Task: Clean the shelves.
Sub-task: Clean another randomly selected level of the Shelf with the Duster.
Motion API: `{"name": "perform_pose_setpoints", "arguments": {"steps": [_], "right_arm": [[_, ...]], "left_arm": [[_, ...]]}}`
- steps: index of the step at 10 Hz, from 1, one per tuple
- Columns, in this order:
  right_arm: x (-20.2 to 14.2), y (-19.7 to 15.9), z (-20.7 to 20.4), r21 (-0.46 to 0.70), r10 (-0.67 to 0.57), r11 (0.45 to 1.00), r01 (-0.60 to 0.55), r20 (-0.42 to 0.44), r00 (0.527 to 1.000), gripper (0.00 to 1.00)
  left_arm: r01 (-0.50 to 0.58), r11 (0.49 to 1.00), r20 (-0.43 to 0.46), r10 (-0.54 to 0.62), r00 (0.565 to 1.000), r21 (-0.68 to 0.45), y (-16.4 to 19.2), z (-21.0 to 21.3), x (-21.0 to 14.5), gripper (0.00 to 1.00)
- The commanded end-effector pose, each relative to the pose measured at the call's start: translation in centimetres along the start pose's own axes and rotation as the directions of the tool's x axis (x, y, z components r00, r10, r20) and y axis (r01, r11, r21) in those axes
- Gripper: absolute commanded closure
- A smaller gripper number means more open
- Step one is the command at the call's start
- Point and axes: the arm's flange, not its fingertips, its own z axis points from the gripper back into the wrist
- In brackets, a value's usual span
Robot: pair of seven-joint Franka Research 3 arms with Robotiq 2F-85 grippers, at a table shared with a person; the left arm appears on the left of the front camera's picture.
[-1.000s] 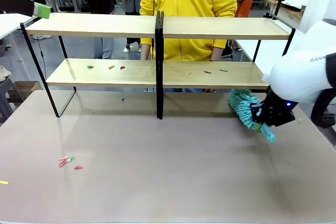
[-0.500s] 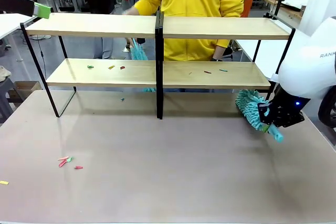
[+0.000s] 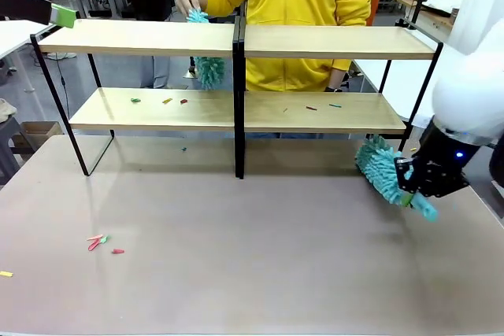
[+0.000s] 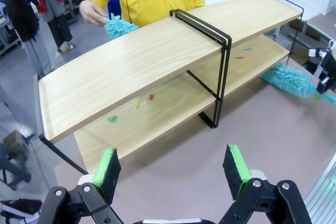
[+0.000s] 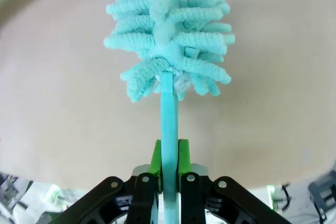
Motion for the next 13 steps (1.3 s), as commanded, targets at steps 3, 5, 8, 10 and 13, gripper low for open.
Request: {"name": "perform_pose_setpoints", "arguments": {"steps": [3, 5, 8, 10, 13], "right_arm": [[-8.9, -4.6, 4.1, 0.024, -0.059, 0.998, 0.063, -0.139, 0.989, 0.88], [-10.4, -7.0, 5.1, 0.004, -0.118, 0.993, 0.121, -0.154, 0.981, 0.88], [-11.1, -8.5, 6.4, 0.061, -0.083, 0.994, 0.086, -0.038, 0.996, 0.88], [-11.3, -8.6, 7.2, 0.183, 0.03, 0.983, -0.032, 0.011, 0.999, 0.88], [-11.9, -9.5, 8.4, 0.324, 0.161, 0.935, -0.142, -0.031, 0.987, 0.88]], "left_arm": [[-0.007, 1.0, 0.005, 0.007, 1.0, 0.004, -0.1, -0.1, -0.3, 0.0], [-0.007, 1.0, 0.005, 0.007, 1.0, 0.004, -0.1, -0.1, -0.3, 0.0], [-0.007, 1.0, 0.005, 0.007, 1.0, 0.004, -0.1, -0.1, -0.3, 0.0], [-0.007, 1.0, 0.005, 0.007, 1.0, 0.004, -0.1, -0.1, -0.3, 0.0], [-0.007, 1.0, 0.005, 0.007, 1.0, 0.004, -0.1, -0.1, -0.3, 0.0]]}}
